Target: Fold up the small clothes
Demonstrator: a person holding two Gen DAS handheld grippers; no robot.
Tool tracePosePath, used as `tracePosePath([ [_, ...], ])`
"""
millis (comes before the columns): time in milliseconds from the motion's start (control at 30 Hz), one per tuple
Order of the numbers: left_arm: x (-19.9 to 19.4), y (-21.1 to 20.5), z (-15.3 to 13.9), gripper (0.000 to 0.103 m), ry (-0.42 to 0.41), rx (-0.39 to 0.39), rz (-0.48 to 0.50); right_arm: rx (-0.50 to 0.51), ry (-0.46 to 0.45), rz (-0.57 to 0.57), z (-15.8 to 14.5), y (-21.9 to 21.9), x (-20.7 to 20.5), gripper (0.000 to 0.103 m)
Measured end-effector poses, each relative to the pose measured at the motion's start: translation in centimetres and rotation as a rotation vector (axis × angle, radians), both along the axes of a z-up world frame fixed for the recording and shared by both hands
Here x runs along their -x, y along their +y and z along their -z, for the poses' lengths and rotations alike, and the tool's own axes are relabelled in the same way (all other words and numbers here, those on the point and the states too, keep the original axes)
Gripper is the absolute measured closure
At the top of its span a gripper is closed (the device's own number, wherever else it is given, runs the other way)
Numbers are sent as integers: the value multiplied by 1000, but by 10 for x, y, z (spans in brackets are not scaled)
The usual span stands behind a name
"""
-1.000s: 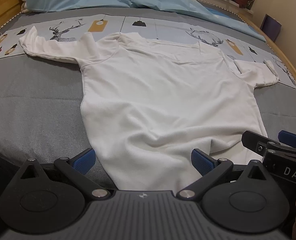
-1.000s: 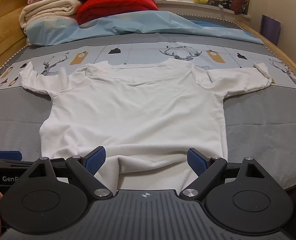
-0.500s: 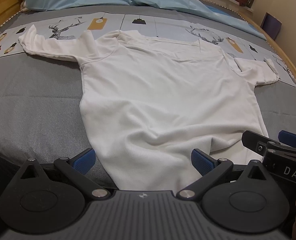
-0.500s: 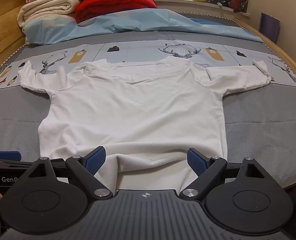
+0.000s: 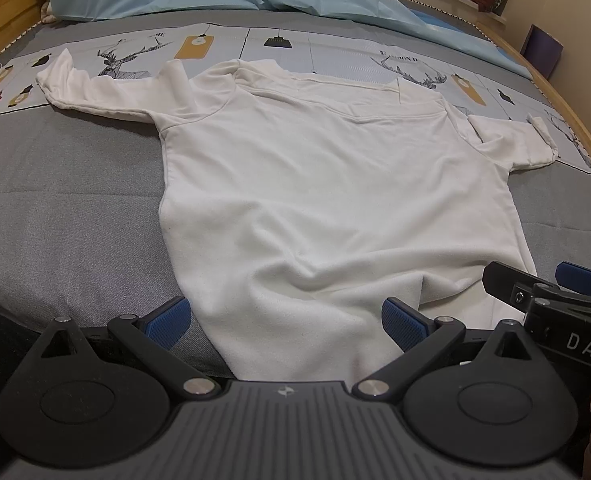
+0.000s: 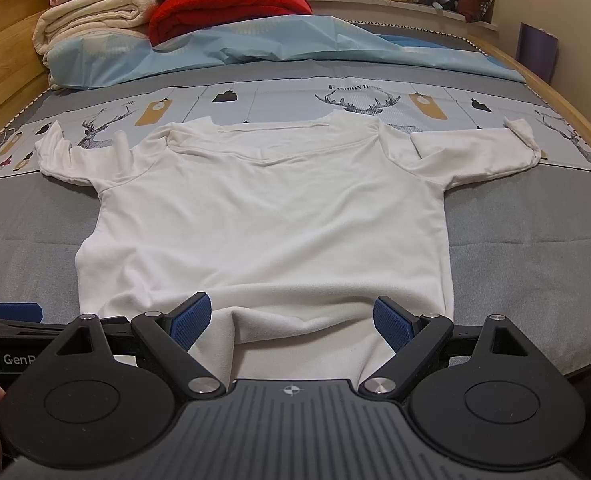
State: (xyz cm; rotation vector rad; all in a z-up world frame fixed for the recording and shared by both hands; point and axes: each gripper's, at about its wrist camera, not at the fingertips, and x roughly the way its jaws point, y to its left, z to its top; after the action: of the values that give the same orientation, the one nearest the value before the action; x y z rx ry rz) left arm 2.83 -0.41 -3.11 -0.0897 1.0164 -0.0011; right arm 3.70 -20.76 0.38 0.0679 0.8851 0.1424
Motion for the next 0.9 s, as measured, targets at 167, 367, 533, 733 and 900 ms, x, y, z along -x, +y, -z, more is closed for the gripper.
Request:
tracePosePath([
  [167, 0, 0, 0, 1, -1, 0, 0, 0, 0, 0, 0, 0, 0, 14],
  [367, 0, 0, 0, 1, -1, 0, 0, 0, 1, 0, 0, 0, 0, 14],
  [533, 0, 0, 0, 1, 0, 0, 0, 0, 1, 0, 0, 0, 0, 14],
  [733, 0, 0, -1, 1, 0, 1, 0, 2, 1, 0, 0, 0, 0, 14],
  [900, 1, 3, 1, 1, -13, 6, -16, 11, -10, 55, 1, -9, -2, 24],
])
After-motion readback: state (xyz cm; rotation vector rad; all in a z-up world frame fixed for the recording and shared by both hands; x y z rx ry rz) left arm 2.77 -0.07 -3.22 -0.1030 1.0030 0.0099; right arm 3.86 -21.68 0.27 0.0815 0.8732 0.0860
